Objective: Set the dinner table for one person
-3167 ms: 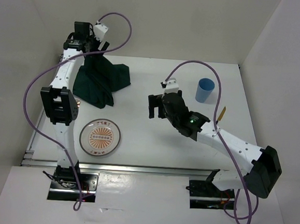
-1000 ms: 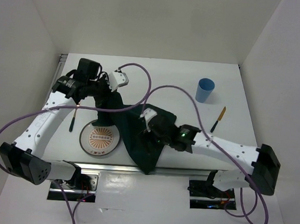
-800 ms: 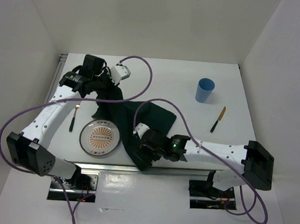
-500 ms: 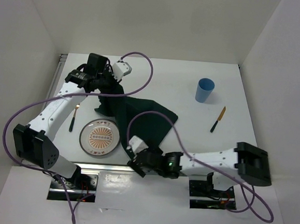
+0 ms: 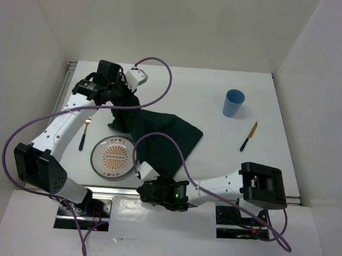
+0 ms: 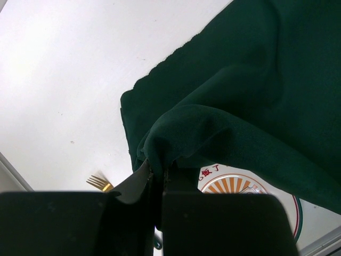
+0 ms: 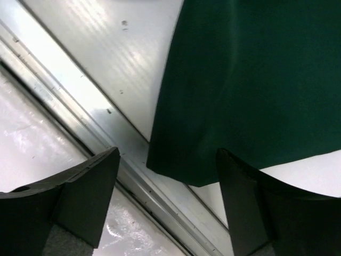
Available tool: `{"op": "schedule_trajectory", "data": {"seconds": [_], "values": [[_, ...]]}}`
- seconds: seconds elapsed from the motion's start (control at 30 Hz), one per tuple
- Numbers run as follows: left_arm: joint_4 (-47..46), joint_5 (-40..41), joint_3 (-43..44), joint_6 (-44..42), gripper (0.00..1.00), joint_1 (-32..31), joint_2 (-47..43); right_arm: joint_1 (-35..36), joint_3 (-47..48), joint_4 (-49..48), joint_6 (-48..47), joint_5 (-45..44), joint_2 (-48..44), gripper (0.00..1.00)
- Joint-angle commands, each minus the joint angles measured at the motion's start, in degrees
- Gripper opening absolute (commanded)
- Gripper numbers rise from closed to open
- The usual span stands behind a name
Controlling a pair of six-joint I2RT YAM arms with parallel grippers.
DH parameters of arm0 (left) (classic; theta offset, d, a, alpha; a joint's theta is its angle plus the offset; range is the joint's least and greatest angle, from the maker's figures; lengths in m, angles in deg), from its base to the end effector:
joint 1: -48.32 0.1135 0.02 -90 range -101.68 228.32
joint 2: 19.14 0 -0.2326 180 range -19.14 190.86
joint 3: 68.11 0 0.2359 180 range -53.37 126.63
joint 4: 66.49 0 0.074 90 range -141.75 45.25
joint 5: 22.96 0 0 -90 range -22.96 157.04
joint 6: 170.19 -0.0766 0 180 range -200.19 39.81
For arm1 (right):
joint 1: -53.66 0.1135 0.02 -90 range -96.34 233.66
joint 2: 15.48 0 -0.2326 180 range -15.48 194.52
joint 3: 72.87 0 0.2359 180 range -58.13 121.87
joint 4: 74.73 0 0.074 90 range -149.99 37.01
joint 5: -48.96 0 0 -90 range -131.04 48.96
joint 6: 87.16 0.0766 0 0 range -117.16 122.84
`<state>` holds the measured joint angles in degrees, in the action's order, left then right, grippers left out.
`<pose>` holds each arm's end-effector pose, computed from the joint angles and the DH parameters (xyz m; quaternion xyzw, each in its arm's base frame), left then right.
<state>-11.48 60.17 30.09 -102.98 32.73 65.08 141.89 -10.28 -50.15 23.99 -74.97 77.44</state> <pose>0.3238 -0.0998 0.3034 0.3221 0.8498 -0.0284 0.4163 0.0525 0.3131 0.1141 -0.4306 0.8087 0.0745 0.3937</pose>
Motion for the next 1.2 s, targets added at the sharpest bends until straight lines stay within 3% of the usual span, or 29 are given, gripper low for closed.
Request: {"op": "schedule_trajectory", "data": {"seconds": [0.0, 0.2, 0.23, 0.3, 0.33, 0.4, 0.53, 0.63, 0.83, 1.17], "values": [[-2.57, -0.60, 1.00, 1.34, 0.00, 0.39, -3.01, -1.47, 1.63, -0.97, 0.65, -1.41, -1.08, 0.79], [-2.57, -0.60, 1.52, 0.81, 0.00, 0.91, -3.01, -1.48, 0.31, -0.25, 0.74, 3.25, 0.95, 0.68], [-2.04, -1.12, 1.53, 0.81, 0.00, 0.92, -3.01, -1.48, -1.08, -1.14, 0.74, 3.96, 0.42, 0.62], [-2.04, -1.12, 2.14, 0.81, 0.00, 0.92, -3.01, -2.78, -2.24, -1.94, 0.74, 4.49, -0.19, 0.43], [-2.04, -1.12, 2.14, 0.81, 0.00, 0.92, -3.01, -3.32, -2.76, -2.46, 2.04, 4.49, -0.90, 0.16], [-2.04, -1.12, 2.14, 0.81, 0.00, 0.92, -3.54, -4.03, -2.77, -1.85, 2.67, 4.49, -1.51, 0.00], [-0.90, -1.12, 2.14, 0.81, 0.00, 0.92, -4.68, -5.17, -1.29, 3.40, 6.00, 2.74, -6.69, 0.00], [-0.37, -1.73, 2.67, 0.81, 0.00, 0.92, -6.44, -7.80, 3.88, 15.88, 13.36, -3.06, -14.24, 0.00], [3.40, -7.09, 9.07, 2.91, 0.00, 0.92, -10.31, -12.46, 12.15, 21.60, 9.09, -7.19, -33.04, 0.00], [9.65, -12.02, 15.33, 7.75, 0.00, -0.14, -15.49, -12.46, 36.41, 40.23, 6.09, -10.36, -33.61, 0.00]]}}
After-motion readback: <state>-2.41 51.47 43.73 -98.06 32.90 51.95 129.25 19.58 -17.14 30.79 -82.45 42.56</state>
